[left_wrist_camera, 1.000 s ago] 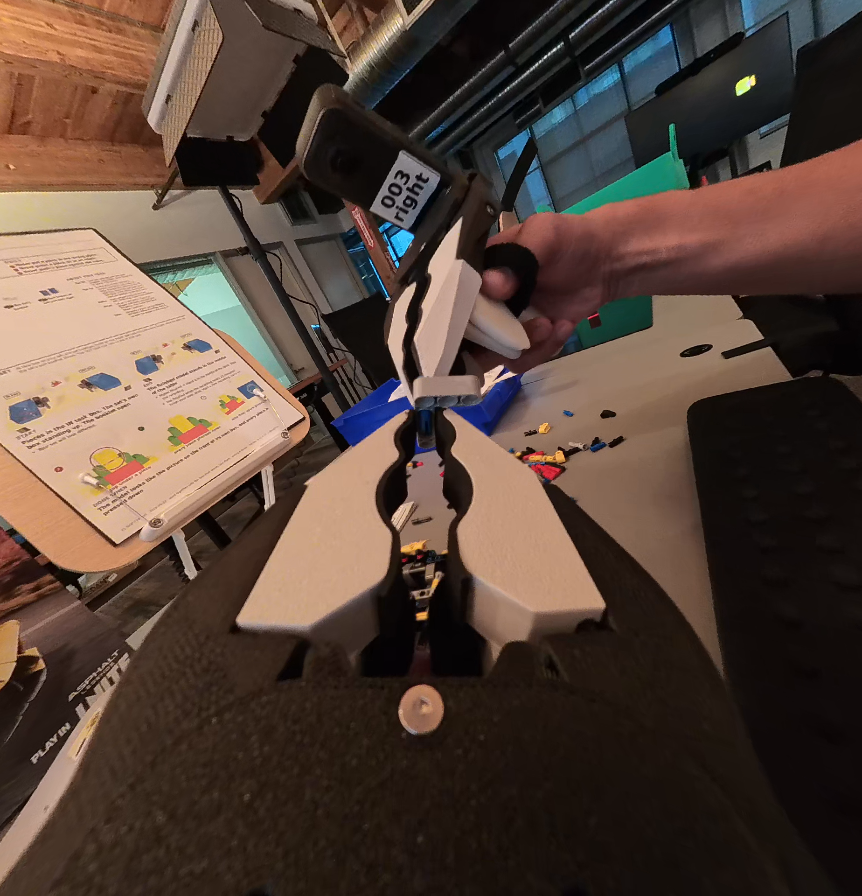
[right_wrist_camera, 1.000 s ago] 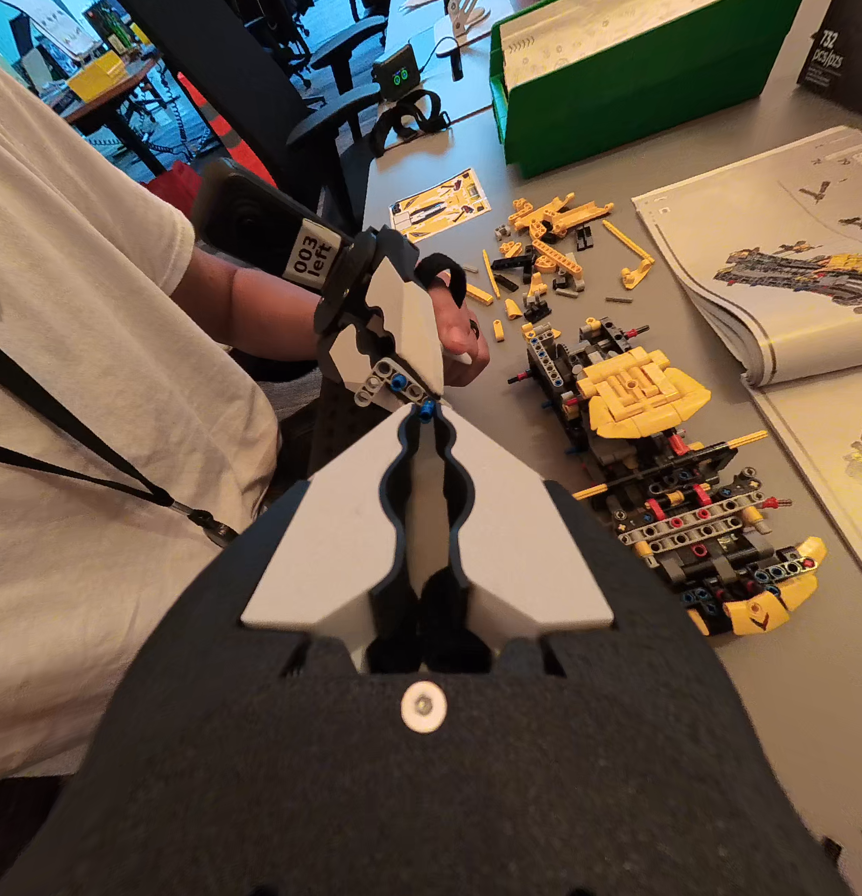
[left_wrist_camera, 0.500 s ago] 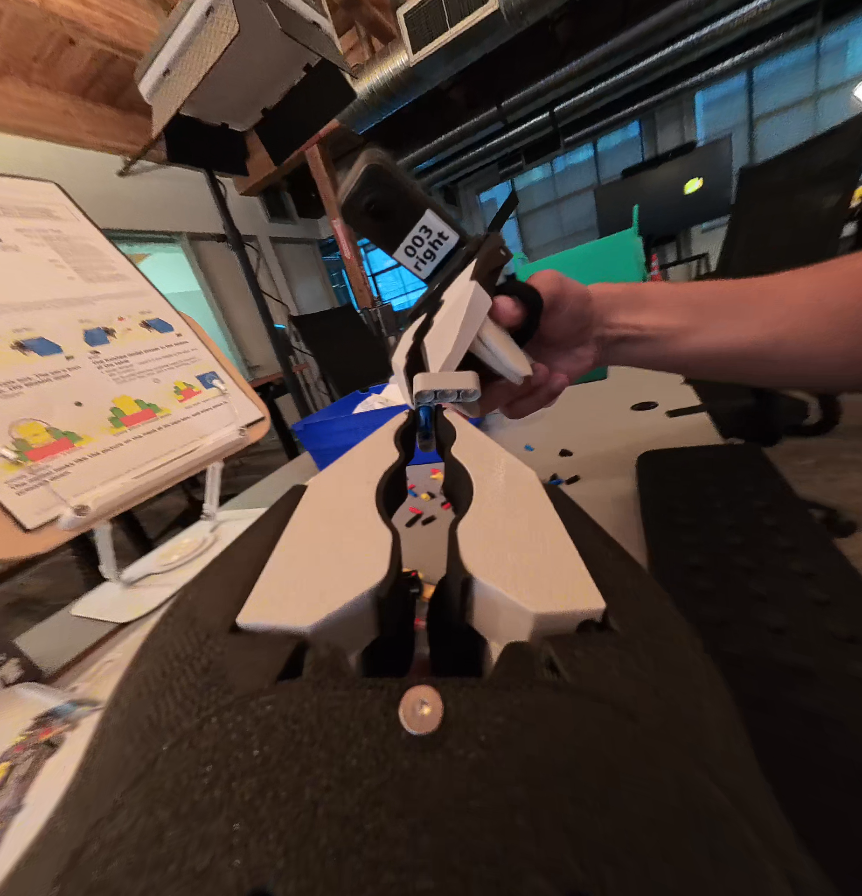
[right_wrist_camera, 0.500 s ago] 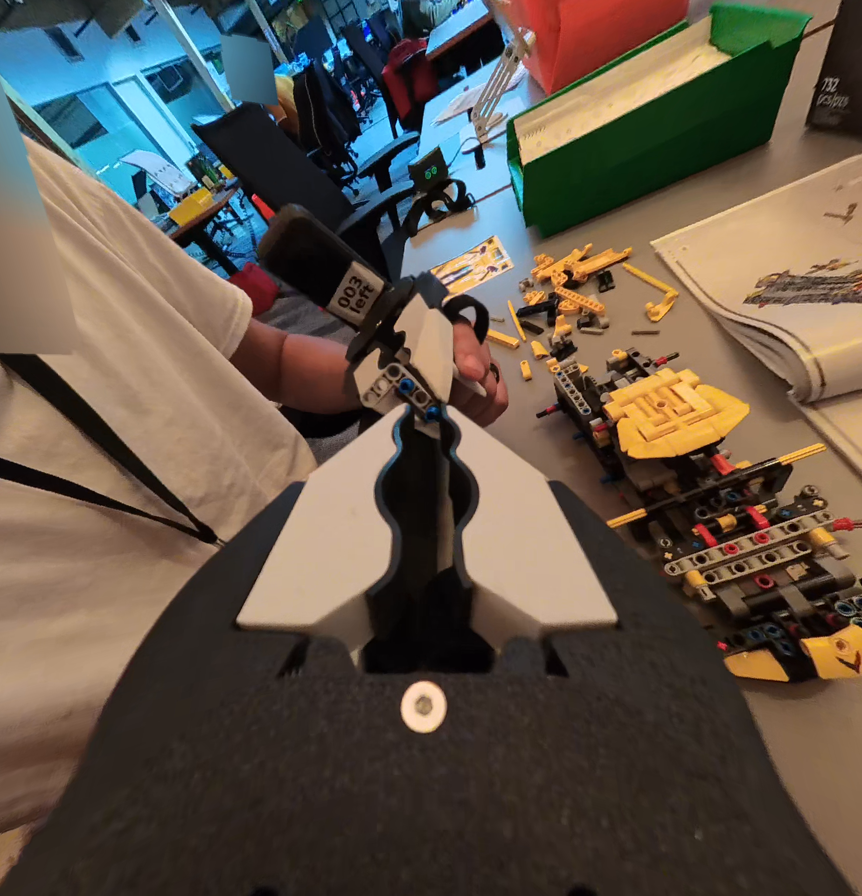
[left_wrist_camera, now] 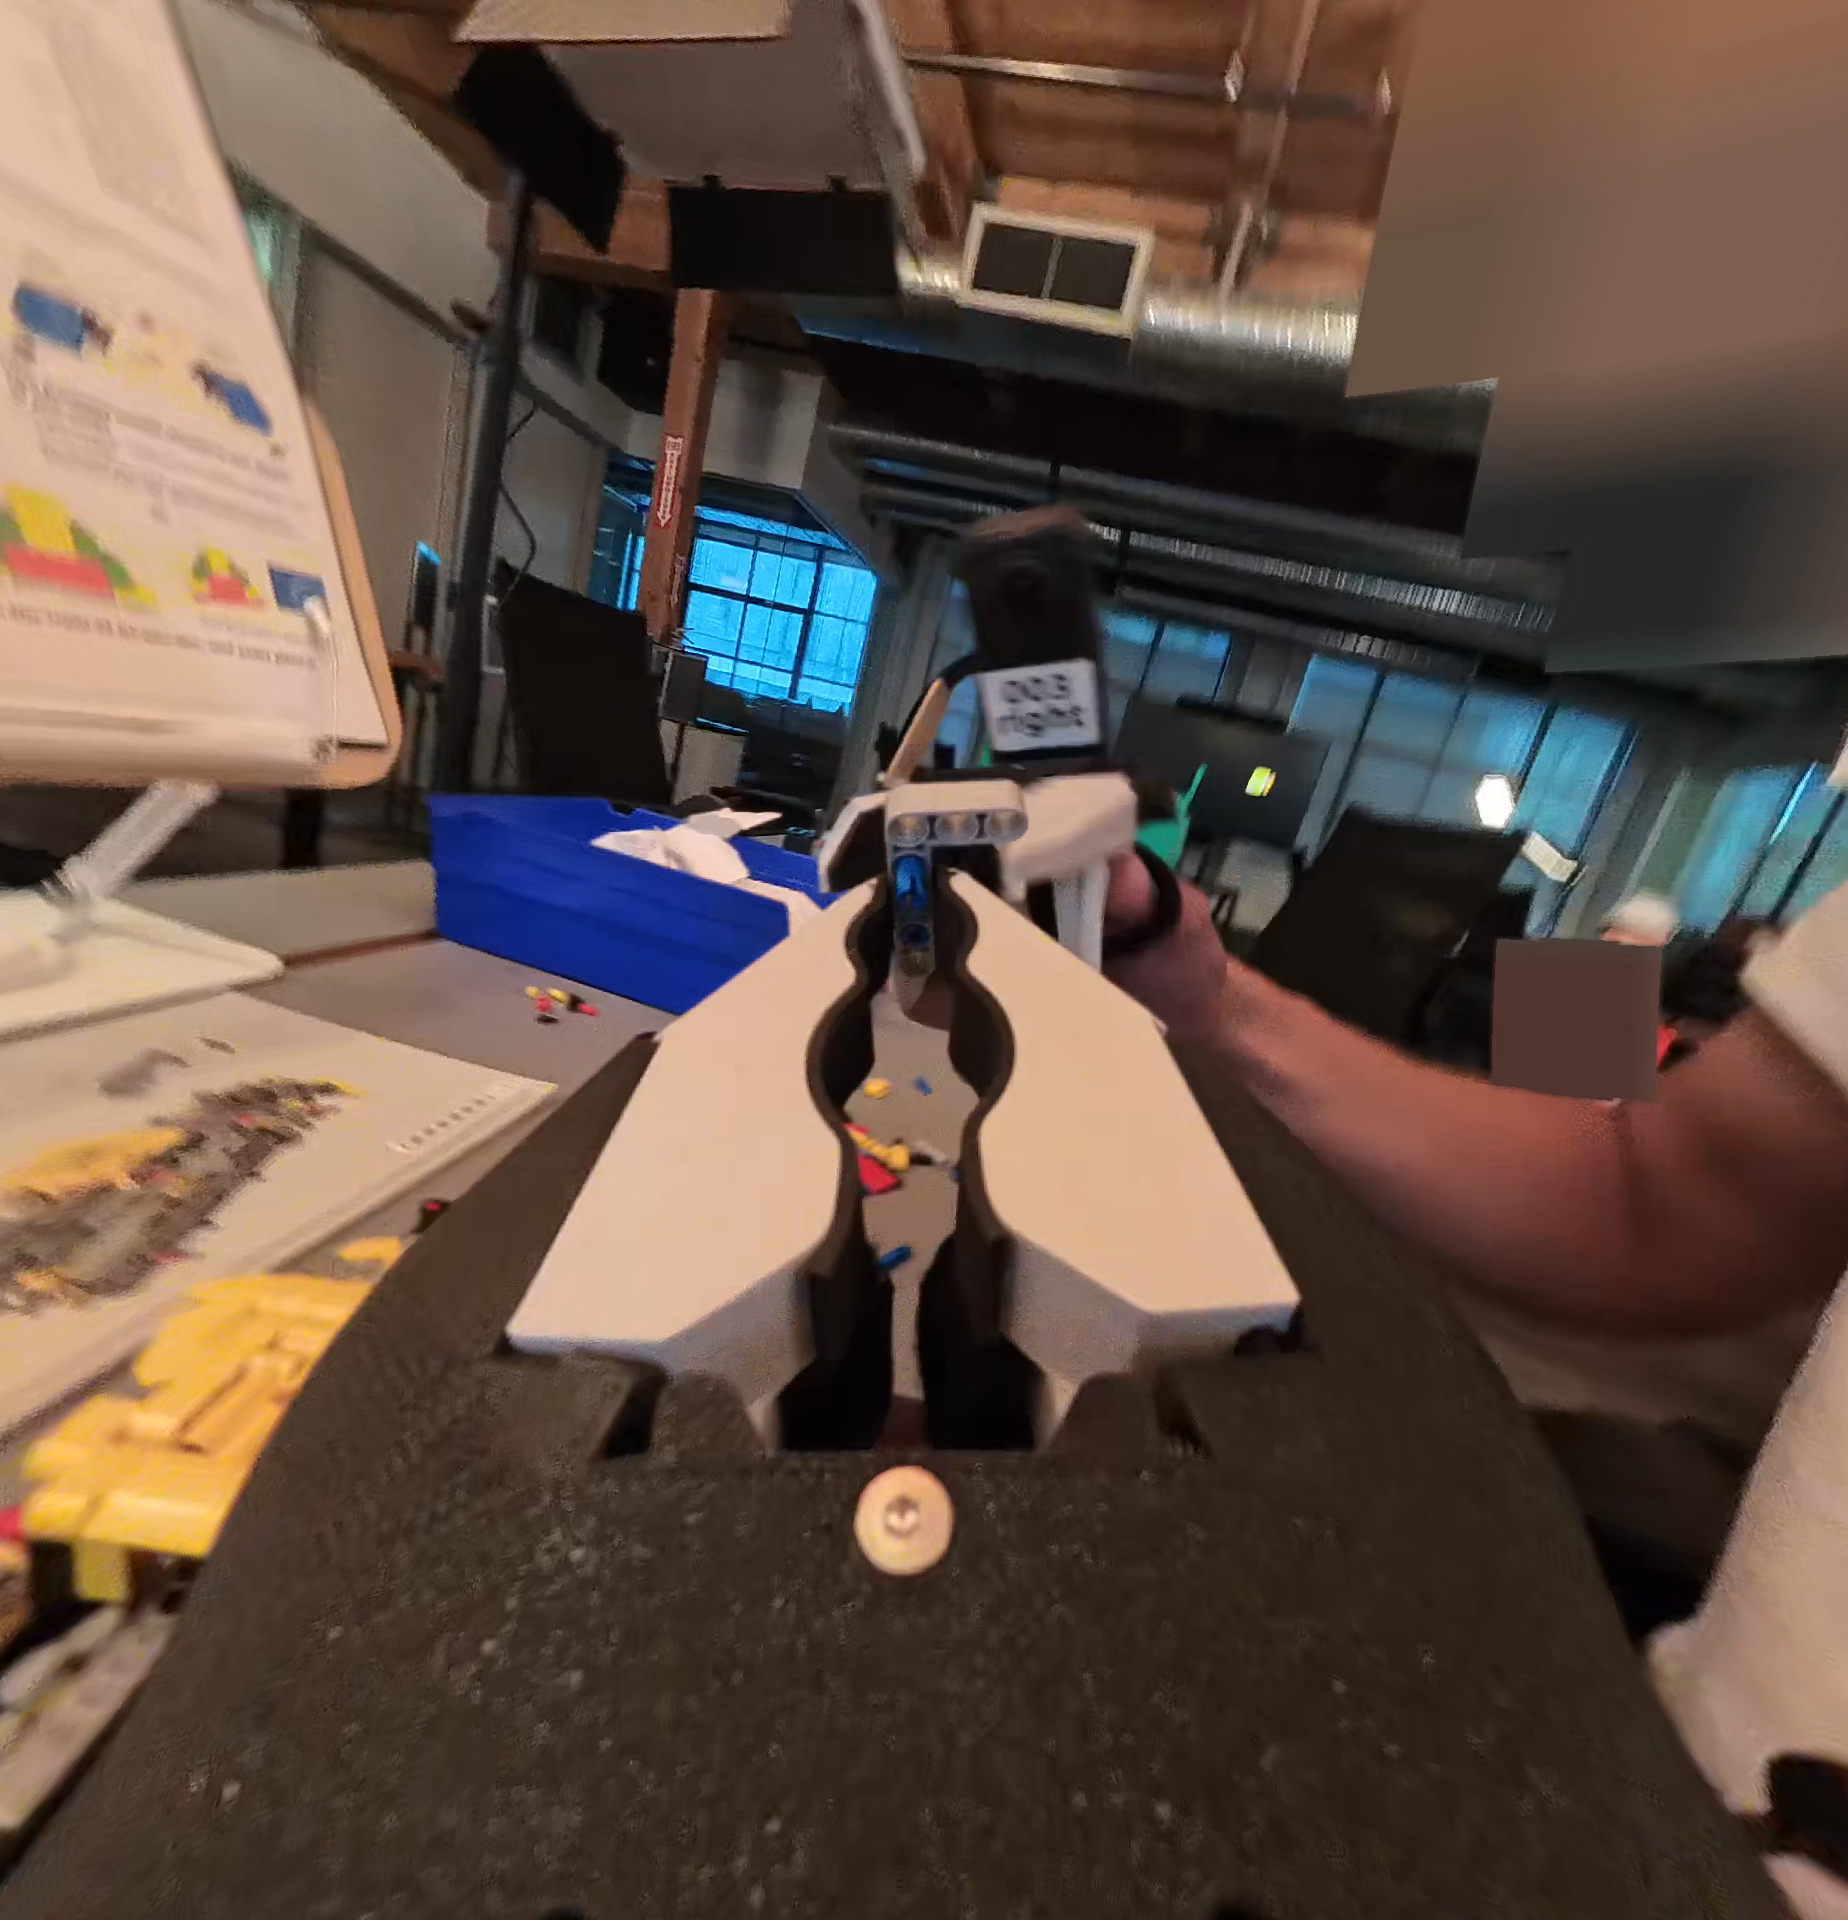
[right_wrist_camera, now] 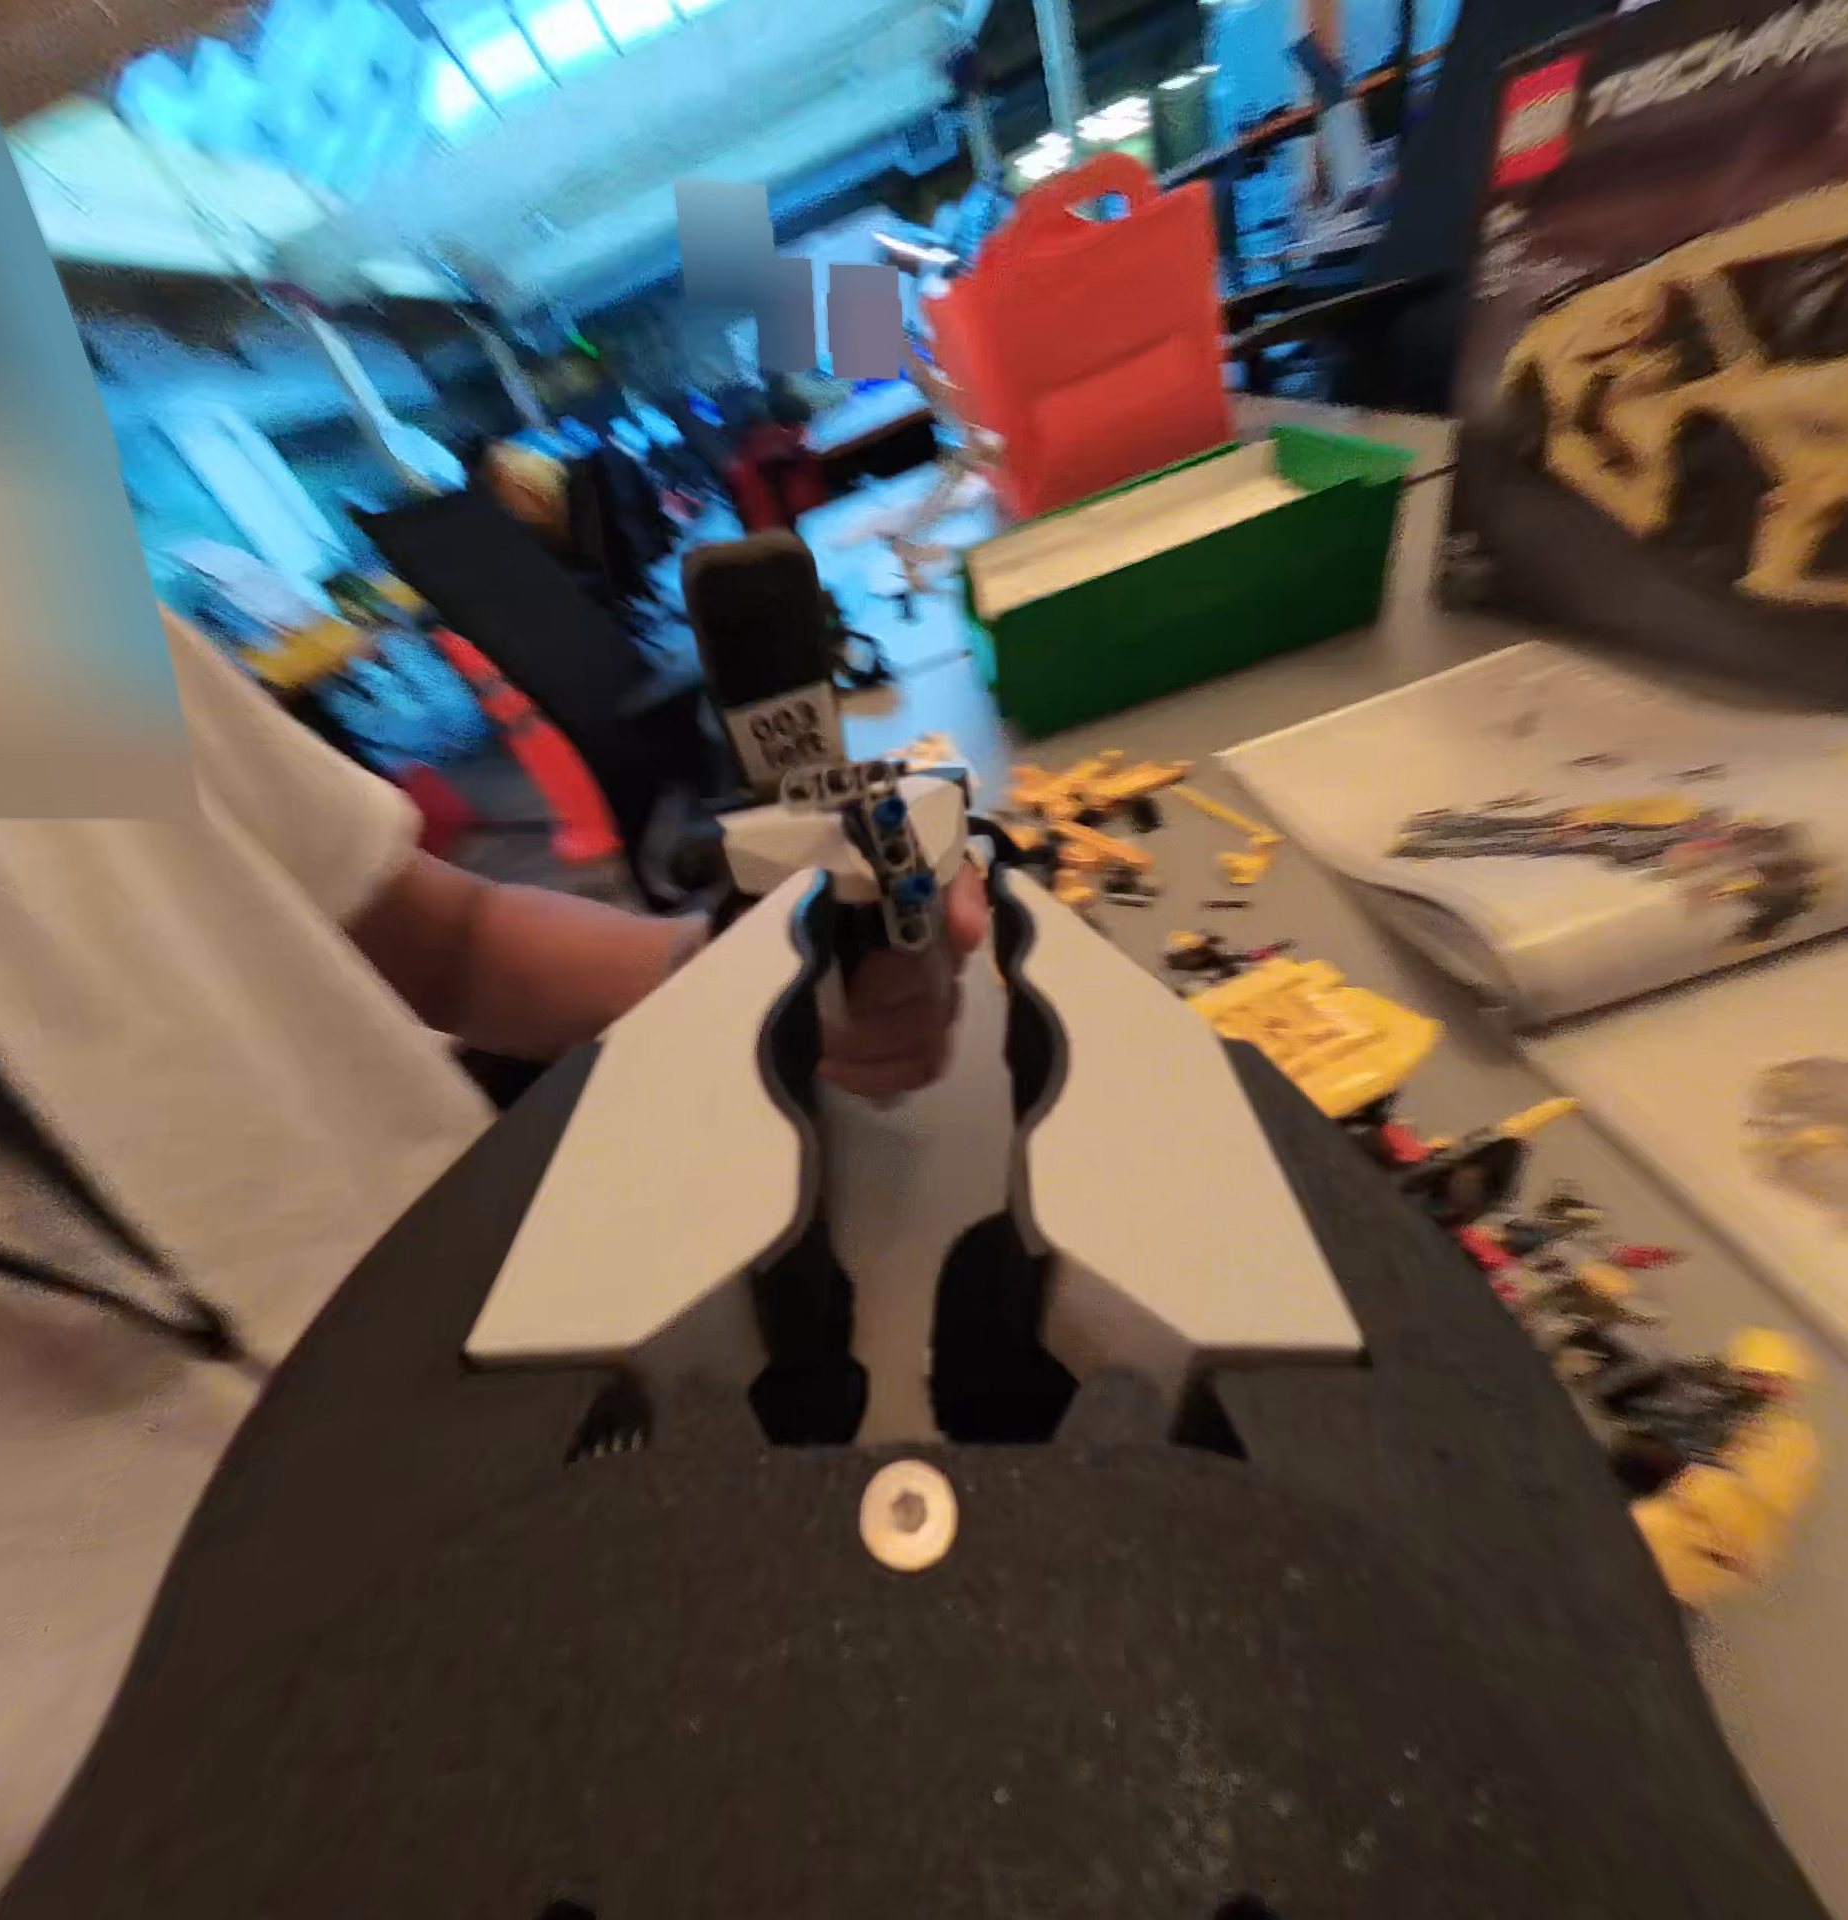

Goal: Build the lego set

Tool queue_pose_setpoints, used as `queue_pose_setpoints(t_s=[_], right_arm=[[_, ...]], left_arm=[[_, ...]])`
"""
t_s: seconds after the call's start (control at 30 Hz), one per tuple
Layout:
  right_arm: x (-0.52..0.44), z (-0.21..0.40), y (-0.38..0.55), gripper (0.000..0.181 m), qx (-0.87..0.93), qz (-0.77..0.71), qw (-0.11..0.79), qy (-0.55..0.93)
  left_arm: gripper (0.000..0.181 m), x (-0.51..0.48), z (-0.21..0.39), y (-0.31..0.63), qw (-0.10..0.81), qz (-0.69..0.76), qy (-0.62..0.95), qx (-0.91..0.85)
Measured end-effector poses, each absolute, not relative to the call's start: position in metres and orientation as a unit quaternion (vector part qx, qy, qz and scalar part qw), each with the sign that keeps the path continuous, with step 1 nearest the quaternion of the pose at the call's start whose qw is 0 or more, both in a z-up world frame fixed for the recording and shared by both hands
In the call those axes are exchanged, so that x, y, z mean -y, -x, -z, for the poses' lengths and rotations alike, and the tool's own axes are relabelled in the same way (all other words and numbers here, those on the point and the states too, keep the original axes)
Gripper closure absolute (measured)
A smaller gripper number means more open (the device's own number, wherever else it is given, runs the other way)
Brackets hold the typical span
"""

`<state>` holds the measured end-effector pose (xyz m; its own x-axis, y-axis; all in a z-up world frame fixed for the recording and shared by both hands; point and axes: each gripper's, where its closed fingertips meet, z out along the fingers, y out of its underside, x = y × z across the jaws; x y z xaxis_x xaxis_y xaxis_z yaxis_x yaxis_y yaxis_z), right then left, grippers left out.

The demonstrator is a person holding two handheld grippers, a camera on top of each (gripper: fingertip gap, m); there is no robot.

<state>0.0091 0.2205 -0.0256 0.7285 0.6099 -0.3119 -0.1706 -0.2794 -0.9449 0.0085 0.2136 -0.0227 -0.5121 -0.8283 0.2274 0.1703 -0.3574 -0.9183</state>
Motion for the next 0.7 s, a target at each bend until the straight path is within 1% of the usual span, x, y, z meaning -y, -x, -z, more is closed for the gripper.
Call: queue_pose_setpoints(t_s=[0.07,0.13,0.2,0.27,0.33,0.37,0.4,0.43,0.5,0.6,0.7], right_arm=[[-0.229,0.036,-0.009,0.133,0.199,-0.185,0.598,0.754],[-0.239,0.043,-0.014,0.121,0.211,-0.028,0.601,0.77],[-0.246,0.046,-0.017,0.134,0.231,0.1,0.601,0.758],[-0.254,0.051,-0.019,0.135,0.242,0.173,0.59,0.75],[-0.26,0.056,-0.016,0.134,0.245,0.172,0.588,0.751],[-0.263,0.057,-0.018,0.136,0.244,0.18,0.589,0.749],[-0.263,0.053,-0.018,0.148,0.247,0.191,0.597,0.739],[-0.262,0.048,-0.018,0.155,0.248,0.203,0.605,0.729],[-0.263,0.051,-0.019,0.155,0.254,0.212,0.593,0.734],[-0.263,0.052,-0.019,0.156,0.258,0.211,0.588,0.737],[-0.261,0.054,-0.02,0.157,0.239,0.163,0.578,0.763]], left_arm=[[0.174,-0.224,0.024,-0.011,0.272,0.778,0.391,-0.409],[0.174,-0.238,0.027,-0.014,0.202,0.812,0.425,-0.346],[0.174,-0.25,0.032,-0.017,0.134,0.835,0.446,-0.294],[0.174,-0.257,0.038,-0.019,0.09,0.845,0.458,-0.261],[0.174,-0.257,0.04,-0.019,0.051,0.852,0.46,-0.244],[0.174,-0.256,0.041,-0.02,0.038,0.853,0.461,-0.241],[0.174,-0.254,0.043,-0.02,0.03,0.852,0.464,-0.241],[0.174,-0.255,0.043,-0.02,0.027,0.853,0.464,-0.239],[0.174,-0.255,0.045,-0.021,0.024,0.85,0.47,-0.235],[0.174,-0.255,0.047,-0.022,-0.012,0.858,0.466,-0.214],[0.174,-0.253,0.048,-0.023,-0.01,0.855,0.47,-0.219]])
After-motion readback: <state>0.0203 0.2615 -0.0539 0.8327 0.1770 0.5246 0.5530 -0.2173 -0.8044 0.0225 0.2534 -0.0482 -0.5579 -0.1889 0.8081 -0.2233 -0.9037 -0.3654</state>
